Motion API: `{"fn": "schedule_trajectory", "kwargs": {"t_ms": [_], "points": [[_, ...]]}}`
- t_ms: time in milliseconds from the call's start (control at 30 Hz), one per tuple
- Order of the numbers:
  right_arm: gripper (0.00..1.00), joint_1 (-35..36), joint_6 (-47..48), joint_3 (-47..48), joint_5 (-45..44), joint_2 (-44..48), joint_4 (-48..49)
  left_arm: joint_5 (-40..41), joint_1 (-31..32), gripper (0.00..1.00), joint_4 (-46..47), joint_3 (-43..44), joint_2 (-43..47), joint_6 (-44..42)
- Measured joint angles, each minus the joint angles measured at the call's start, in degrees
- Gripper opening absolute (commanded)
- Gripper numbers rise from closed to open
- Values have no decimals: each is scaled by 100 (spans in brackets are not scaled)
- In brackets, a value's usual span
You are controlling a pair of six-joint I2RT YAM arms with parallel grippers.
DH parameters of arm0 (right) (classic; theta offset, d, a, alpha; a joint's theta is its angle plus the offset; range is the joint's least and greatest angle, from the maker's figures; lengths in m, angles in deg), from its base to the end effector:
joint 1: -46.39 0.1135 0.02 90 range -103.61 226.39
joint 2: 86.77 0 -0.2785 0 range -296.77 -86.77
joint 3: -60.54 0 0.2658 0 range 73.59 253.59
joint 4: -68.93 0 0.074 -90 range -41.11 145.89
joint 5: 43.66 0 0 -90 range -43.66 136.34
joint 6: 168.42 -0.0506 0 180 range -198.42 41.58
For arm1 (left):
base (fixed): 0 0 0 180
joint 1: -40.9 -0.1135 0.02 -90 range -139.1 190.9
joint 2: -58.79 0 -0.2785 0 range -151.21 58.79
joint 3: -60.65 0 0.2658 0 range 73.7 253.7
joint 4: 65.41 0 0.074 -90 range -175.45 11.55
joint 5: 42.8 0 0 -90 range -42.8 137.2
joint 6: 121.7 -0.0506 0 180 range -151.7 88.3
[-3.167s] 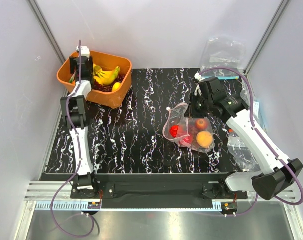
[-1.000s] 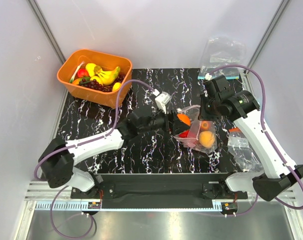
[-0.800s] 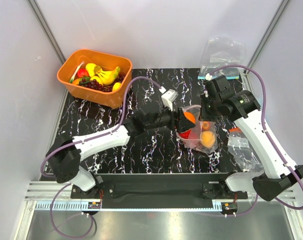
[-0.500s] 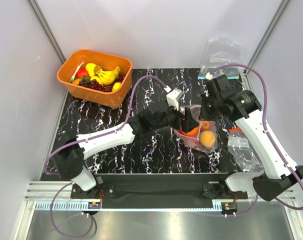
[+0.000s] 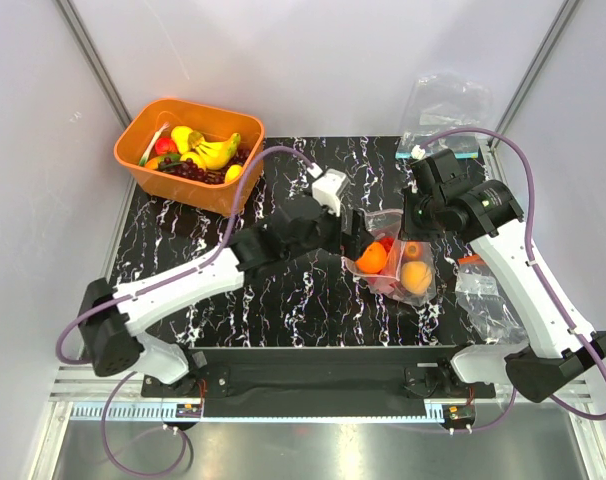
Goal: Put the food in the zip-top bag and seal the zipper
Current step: Place the fake fruit in the zipper food storage bag, then adjust the zipper food storage bag at the center of the board.
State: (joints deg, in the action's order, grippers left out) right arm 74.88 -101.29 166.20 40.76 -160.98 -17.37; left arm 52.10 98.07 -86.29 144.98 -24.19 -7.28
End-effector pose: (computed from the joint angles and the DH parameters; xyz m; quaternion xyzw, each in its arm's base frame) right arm 0.2155 0.1114 0.4185 -0.0320 0.9518 0.0889 0.2919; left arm 0.2037 -0.3077 0.3546 0.2064 0.7899 -0.3502 0.4592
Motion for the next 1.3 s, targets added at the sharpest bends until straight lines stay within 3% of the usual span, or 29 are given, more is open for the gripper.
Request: {"fn": "schedule_trajectory", "kwargs": {"t_ms": [267, 500, 600, 633, 733, 767, 900, 1033, 1167, 1200, 1233, 1300], "points": [[0, 0, 0, 0, 4, 0, 4, 498, -4, 99, -468, 216, 271, -358], [0, 0, -4, 0, 4, 2, 4, 452, -4, 97, -557, 669, -498, -393], [0, 0, -9, 0, 9, 11, 4, 522, -15, 79, -623, 1023, -988, -404], [0, 0, -9, 0, 9, 15, 4, 555, -35, 66, -629, 1137, -1147, -433], [0, 0, -35, -22, 31, 24, 11, 614, -127, 47, -592, 1327, -1469, -498], [0, 0, -39, -48, 46, 35, 17, 612, -184, 33, -588, 1370, -1532, -503], [0, 0, -48, -190, 129, 48, 76, 533, -428, 5, -640, 1615, -1652, -579], [2, 0, -33, -188, 223, 24, 164, 505, -540, 1, -678, 1886, -1552, -745], [15, 2, -7, -153, 267, 26, 243, 623, -566, 1, -1032, 1947, -1196, -946], [21, 2, -2, -153, 273, 33, 219, 684, -595, 1, -1143, 1971, -1099, -981], [36, 0, 0, -173, 302, 46, 201, 741, -645, 1, -1235, 1980, -994, -1010], [46, 2, -17, -332, 376, 120, 247, 785, -774, 2, -1373, 1985, -798, -1040]]}}
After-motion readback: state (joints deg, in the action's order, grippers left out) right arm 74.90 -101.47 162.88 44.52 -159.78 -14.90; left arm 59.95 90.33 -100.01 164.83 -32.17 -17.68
